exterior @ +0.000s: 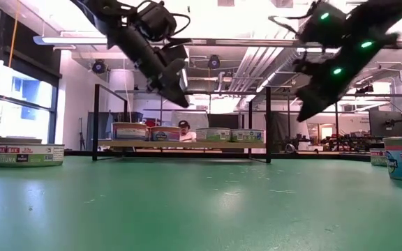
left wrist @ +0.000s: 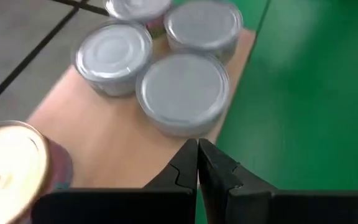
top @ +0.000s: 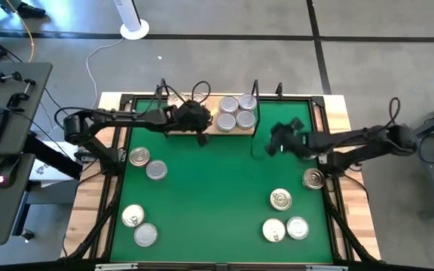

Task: Stack canned seafood by type on shelf
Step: Adjust the tuna cans on the shelf

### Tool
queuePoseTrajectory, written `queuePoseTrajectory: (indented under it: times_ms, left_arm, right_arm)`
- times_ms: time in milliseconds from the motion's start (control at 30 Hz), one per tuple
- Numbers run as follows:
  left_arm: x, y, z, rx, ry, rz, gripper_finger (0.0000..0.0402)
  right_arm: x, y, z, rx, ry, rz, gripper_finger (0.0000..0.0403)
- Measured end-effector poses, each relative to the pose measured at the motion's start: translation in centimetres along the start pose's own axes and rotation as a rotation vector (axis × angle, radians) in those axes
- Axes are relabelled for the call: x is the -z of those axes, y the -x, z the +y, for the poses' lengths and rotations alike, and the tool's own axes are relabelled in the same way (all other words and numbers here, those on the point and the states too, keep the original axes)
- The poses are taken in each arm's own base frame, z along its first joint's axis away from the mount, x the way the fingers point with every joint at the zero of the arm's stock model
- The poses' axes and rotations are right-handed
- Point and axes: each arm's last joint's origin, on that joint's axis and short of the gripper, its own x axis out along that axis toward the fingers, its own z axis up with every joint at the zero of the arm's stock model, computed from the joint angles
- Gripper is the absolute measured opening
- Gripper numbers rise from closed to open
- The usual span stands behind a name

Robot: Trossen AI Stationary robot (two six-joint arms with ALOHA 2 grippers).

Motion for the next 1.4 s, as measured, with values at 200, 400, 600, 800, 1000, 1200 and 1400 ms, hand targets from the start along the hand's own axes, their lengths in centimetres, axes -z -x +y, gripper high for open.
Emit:
queuePoseTrajectory:
  times_ms: [200,400,600,800,1000,1200,1400]
  left_arm:
    - [1.0,-0.2,-1.0,0.022,-0.005,0.019,0.0000]
    - [0.9,-0.1,-1.1,0.038,0.032,0.013,0.0000]
    - [1.6,-1.8,-1.1,0.136,0.073,0.058,0.0000]
    - [2.9,-5.1,-1.4,0.134,0.074,0.077,0.0000]
    - [3.3,-7.0,-1.3,0.059,0.081,0.026,0.0000]
    - [3.1,-7.6,-0.2,0.005,0.105,-0.013,0.0000]
    - [3.0,-7.6,0.5,-0.008,0.119,-0.026,0.0000]
  right_arm:
    - [-2.1,-4.6,-5.8,-0.102,-0.130,-0.053,0.0008]
    - [-2.1,-8.6,-10.6,-0.317,-0.398,-0.112,0.0003]
    - [-2.4,-12.6,-11.7,-0.465,-0.520,-0.067,0.0001]
    - [-3.7,-16.2,-11.6,-0.460,-0.536,-0.002,0.0001]
    - [-4.1,-17.4,-11.1,-0.470,-0.521,0.020,0.0001]
    - [-4.3,-17.3,-10.6,-0.506,-0.492,0.014,0.0000]
    - [-4.4,-17.0,-10.7,-0.508,-0.492,0.016,0.0000]
